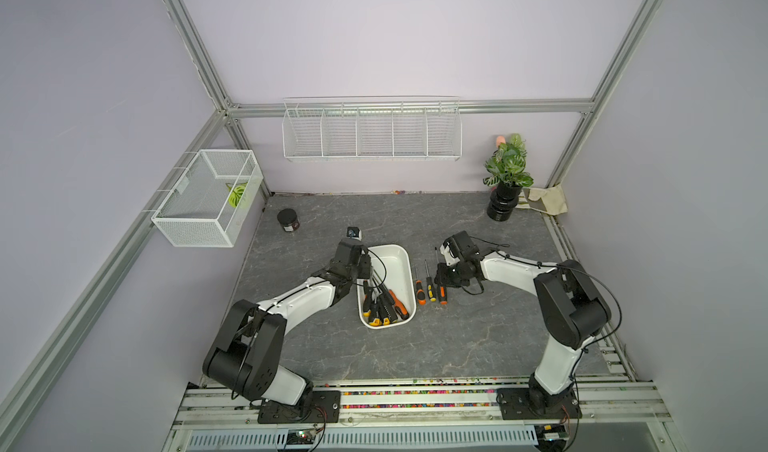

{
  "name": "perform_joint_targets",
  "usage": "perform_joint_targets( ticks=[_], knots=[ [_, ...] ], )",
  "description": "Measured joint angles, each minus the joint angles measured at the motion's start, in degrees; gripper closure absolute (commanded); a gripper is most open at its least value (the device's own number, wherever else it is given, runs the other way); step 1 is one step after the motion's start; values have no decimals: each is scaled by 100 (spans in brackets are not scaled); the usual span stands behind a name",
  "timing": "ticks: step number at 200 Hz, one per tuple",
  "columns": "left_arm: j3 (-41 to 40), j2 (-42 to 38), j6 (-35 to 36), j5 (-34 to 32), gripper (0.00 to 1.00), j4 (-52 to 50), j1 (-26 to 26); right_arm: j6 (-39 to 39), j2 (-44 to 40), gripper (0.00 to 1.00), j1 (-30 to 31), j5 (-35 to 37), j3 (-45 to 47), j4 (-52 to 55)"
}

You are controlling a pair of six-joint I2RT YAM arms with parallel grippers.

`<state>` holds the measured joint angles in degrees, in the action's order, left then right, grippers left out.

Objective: Take out the screwdriver from the storage box
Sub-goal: Place the screwdriver at the center of the board.

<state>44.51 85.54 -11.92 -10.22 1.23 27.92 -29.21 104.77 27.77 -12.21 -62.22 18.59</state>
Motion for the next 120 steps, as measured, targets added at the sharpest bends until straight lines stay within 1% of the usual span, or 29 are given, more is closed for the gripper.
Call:
perform_joint_targets(
  ticks=[20, 34, 49, 64, 82, 98, 120],
  knots=[
    [0, 0, 0, 0, 100, 0, 0, -15, 15, 85, 0, -9, 0, -13],
    [0, 0, 0, 0, 100, 0, 0, -37, 22, 79, 0, -9, 0, -22],
    [0, 0, 0, 0, 100, 0, 0, -42, 22, 77, 0, -9, 0, -22],
    [0, 0, 0, 0, 100, 2, 0, -55, 22, 73, 0, -9, 0, -22],
    [0, 0, -2, 0, 100, 4, 0, -61, 22, 71, 0, -9, 13, -44],
    [0, 0, -2, 0, 100, 4, 0, -68, 28, 68, 0, -7, 39, -61],
    [0, 0, -2, 2, 100, 7, 0, -85, 28, 66, 0, -9, 39, -96]
  ],
)
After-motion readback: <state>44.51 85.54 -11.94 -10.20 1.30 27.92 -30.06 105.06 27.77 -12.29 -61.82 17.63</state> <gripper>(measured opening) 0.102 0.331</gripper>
